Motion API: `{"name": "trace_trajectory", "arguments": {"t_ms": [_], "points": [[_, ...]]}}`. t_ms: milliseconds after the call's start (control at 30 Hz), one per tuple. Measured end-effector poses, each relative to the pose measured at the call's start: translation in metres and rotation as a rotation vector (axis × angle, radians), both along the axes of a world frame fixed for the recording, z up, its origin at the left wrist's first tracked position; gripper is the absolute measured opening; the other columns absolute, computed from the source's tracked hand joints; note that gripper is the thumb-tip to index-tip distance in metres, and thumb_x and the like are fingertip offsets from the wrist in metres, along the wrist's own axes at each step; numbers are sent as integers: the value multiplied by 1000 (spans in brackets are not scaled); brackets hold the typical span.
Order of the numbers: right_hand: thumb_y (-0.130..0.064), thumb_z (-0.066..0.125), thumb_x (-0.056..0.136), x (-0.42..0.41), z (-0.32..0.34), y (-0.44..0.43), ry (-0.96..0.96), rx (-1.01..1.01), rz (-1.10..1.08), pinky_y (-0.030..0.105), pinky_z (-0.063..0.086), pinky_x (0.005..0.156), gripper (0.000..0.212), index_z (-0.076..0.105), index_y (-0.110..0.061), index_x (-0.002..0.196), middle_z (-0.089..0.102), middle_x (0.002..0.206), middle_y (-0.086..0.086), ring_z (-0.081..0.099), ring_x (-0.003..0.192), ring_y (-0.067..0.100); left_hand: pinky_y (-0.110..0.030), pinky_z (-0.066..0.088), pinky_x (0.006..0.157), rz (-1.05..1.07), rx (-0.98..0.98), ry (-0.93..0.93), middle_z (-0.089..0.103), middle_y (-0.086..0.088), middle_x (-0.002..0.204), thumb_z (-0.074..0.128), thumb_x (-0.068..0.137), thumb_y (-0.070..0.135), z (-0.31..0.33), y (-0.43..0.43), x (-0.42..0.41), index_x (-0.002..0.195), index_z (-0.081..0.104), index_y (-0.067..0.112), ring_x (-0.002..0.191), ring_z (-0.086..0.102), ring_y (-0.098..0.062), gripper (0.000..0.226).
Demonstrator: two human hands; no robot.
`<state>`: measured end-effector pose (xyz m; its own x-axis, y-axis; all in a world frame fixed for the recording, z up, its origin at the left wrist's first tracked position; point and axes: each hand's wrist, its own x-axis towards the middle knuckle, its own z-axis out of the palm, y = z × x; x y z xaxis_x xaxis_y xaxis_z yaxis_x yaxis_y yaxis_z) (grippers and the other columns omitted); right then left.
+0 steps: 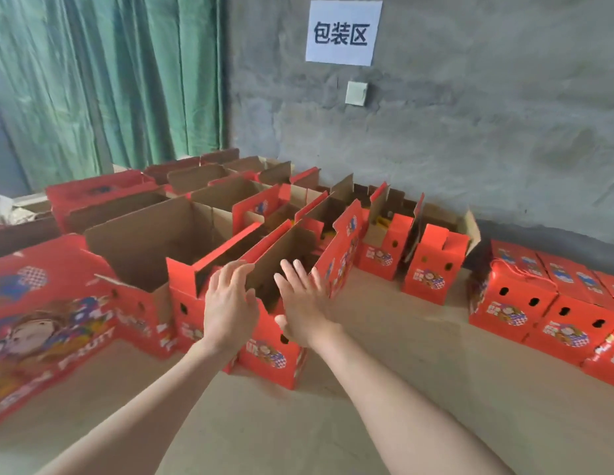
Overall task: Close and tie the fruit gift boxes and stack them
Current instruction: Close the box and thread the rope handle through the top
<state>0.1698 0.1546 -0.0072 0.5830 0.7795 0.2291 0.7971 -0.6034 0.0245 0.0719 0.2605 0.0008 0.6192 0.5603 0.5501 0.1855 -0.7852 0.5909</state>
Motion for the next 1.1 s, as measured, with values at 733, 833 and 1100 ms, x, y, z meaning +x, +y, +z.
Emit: {"name": "trace_trajectory", "arguments": {"t_ms": [733,833,1100], "points": [[1,39,96,45,-6,-36,744,780,-863,28,53,45,13,45,-6,105,56,116,16,62,83,34,-33,52,84,-121,518,752,64,-7,107,51,94,9,31,37,99,140,36,6,94,65,-25,48],[2,49,85,51,3,-73,601,635,-807,25,43,34,8,52,-5,82,60,88,12,58,60,27,-24,51,55,-322,535,755,62,-8,94,42,96,9,43,0,98,152,14,19,65,58,-15,63],[2,48,78,41,32,-201,255,157,-635,24,24,45,21,59,-14,70,54,66,2,52,64,25,-23,36,46,-818,392,962,58,-10,64,43,92,19,65,-160,49,58,45,7,68,58,-25,37]]}}
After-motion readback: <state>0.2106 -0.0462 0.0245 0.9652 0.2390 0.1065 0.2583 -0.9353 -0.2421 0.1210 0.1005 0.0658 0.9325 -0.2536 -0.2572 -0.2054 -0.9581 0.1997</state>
